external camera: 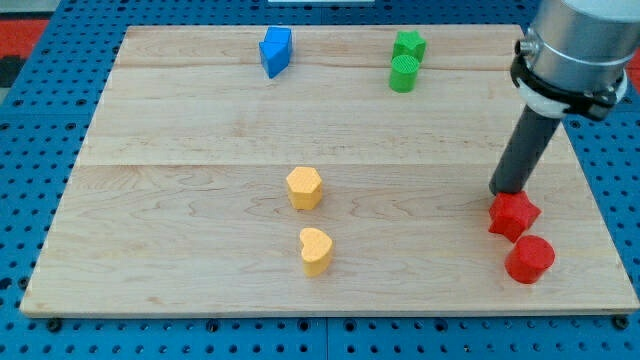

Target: Move the red star above the red circle

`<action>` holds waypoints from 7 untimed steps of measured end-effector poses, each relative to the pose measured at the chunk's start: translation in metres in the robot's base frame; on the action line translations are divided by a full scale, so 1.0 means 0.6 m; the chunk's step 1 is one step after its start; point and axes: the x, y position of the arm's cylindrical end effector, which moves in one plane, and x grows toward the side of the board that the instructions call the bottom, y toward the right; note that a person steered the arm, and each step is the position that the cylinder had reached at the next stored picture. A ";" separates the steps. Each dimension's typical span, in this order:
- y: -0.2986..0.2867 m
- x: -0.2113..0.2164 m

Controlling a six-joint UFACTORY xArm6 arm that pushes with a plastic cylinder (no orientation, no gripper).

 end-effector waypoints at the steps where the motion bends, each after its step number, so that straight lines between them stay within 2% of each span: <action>1: -0.012 0.001; 2: -0.017 0.042; 3: -0.067 0.048; 4: -0.209 0.018; 5: -0.236 -0.064; 6: -0.322 -0.106; 7: -0.329 -0.020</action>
